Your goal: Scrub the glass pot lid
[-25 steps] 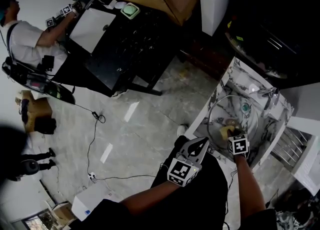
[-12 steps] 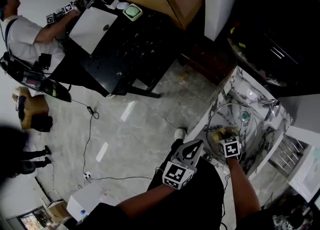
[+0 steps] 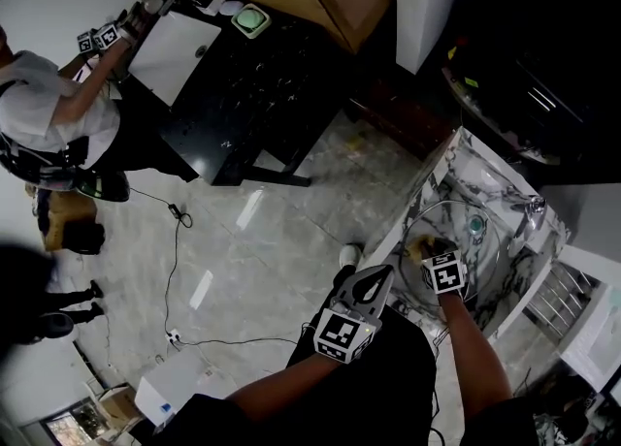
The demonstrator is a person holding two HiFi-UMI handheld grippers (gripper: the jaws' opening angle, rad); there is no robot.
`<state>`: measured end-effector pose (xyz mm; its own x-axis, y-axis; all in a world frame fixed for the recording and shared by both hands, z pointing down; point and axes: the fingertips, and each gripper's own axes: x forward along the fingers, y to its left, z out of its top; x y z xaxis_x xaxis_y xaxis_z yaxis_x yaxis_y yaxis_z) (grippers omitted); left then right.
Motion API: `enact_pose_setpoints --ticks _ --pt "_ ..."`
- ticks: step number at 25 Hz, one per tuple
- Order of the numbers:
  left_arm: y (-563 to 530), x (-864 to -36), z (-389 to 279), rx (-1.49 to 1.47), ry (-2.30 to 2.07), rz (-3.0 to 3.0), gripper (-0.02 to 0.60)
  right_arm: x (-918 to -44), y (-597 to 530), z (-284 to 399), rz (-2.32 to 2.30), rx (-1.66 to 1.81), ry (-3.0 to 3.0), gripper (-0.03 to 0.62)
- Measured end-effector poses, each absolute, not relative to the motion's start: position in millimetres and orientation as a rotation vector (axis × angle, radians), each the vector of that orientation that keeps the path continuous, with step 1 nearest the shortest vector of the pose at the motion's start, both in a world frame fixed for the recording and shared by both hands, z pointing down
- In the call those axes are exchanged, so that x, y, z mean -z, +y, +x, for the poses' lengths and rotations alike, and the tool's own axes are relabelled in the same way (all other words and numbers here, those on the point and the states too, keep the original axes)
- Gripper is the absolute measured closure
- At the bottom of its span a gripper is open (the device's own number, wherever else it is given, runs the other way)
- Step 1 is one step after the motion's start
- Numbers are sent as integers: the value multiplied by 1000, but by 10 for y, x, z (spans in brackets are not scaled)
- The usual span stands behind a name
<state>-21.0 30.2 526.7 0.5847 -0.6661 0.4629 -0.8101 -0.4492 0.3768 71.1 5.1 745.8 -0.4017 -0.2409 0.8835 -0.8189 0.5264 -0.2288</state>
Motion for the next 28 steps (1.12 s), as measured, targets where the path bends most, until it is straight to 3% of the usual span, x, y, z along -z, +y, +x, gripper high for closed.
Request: enact_pose_setpoints --ticks 28 --pt "226 -5370 93 -354 -1084 2251 566 -7471 -476 1471 1132 -786 -1850 523"
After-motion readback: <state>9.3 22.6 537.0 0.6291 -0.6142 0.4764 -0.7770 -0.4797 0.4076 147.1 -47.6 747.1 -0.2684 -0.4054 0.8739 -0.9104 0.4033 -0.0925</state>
